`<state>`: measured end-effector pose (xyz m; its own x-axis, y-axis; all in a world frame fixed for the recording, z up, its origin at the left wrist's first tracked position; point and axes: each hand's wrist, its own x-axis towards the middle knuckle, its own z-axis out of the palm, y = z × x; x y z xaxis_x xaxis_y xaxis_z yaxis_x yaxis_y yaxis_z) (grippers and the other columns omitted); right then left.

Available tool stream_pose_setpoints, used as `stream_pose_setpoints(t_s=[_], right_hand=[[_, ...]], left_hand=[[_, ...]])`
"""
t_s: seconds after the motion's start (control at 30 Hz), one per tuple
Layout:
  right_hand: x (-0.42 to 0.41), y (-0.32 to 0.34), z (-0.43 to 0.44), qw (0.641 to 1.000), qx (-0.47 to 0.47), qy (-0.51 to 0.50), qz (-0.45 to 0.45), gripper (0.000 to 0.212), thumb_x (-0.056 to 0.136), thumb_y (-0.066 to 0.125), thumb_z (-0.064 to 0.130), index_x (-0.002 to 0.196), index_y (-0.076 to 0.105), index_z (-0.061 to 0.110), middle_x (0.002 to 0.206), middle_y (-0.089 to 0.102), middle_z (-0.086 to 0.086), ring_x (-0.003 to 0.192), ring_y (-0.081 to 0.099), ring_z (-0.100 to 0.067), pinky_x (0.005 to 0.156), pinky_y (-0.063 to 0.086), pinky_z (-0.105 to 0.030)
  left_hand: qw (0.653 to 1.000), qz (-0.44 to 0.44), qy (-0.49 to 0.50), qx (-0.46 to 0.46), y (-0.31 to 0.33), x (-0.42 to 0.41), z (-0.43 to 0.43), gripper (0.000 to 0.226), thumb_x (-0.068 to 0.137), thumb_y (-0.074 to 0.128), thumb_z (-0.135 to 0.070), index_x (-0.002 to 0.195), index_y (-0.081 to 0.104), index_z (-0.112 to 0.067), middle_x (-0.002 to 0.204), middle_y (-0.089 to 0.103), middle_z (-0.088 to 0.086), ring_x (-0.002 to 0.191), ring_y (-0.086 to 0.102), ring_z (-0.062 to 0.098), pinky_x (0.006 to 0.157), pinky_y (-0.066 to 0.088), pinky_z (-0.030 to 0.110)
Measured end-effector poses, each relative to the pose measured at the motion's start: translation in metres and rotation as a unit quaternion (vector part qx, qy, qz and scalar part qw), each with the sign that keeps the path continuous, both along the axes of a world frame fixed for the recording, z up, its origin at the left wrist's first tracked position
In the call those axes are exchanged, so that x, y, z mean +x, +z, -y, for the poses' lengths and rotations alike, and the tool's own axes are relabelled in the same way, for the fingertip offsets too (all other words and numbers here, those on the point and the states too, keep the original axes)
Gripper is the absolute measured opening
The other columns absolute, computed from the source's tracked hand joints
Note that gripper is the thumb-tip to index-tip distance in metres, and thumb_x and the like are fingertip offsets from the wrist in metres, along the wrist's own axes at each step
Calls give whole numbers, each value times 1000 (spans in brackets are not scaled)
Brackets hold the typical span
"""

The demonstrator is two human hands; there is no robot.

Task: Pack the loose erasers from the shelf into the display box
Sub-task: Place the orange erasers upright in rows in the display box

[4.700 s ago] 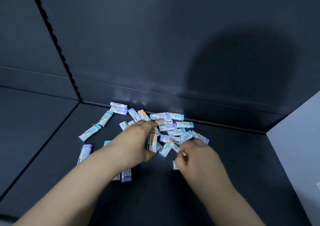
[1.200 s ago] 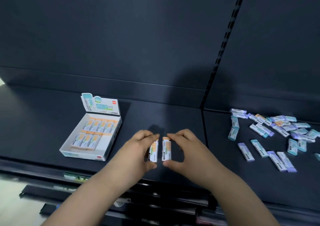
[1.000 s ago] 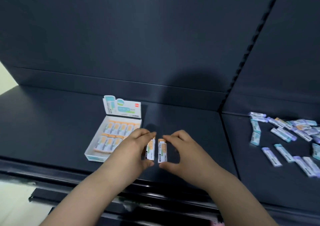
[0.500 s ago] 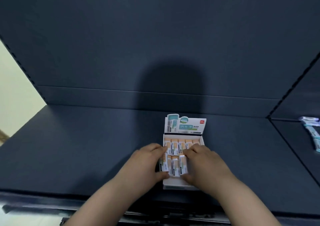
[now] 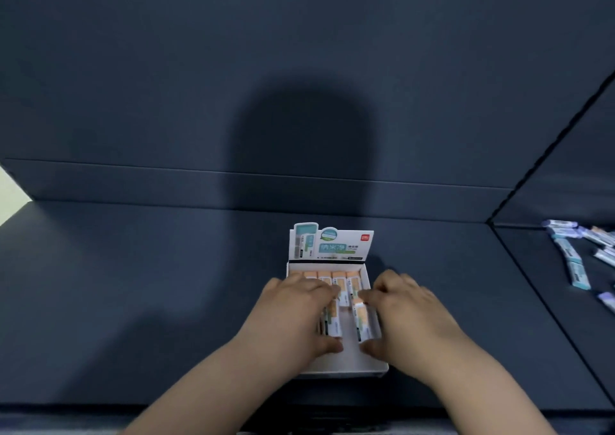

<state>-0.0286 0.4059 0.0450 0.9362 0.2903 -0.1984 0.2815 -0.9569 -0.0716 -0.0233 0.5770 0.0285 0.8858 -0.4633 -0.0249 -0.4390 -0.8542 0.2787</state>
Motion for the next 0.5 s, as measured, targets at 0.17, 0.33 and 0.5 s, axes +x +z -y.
stream_pose_setpoints(t_s=[0.17,0.33,0.5], right_hand=[[-3,-7,-3,1000,4,-5,-10,53,79,60,40,128,49,26,121,37,0,119,35,-21,96,33,-30],[-5,-8,0,1000,-5,-5,-6,50,80,59,37,127,49,23,121,36,-1,118,33,-22,96,32,-32],[-5,-10,-1,1000,-10,-12,-4,44,79,58,33,121,52,25,118,37,1,117,35,-21,90,31,-30]], left_hand=[[999,-17,-22,27,-17,0,28,57,80,62,-40,130,43,-24,133,47,-6,121,35,16,96,24,30],[999,-52,-12,3,-23,-3,26,64,80,64,-41,136,42,-19,139,31,-2,126,31,17,105,25,27],[999,-48,-13,12,-24,-3,26,46,88,55,-31,130,48,-15,134,36,1,122,33,18,104,28,29]])
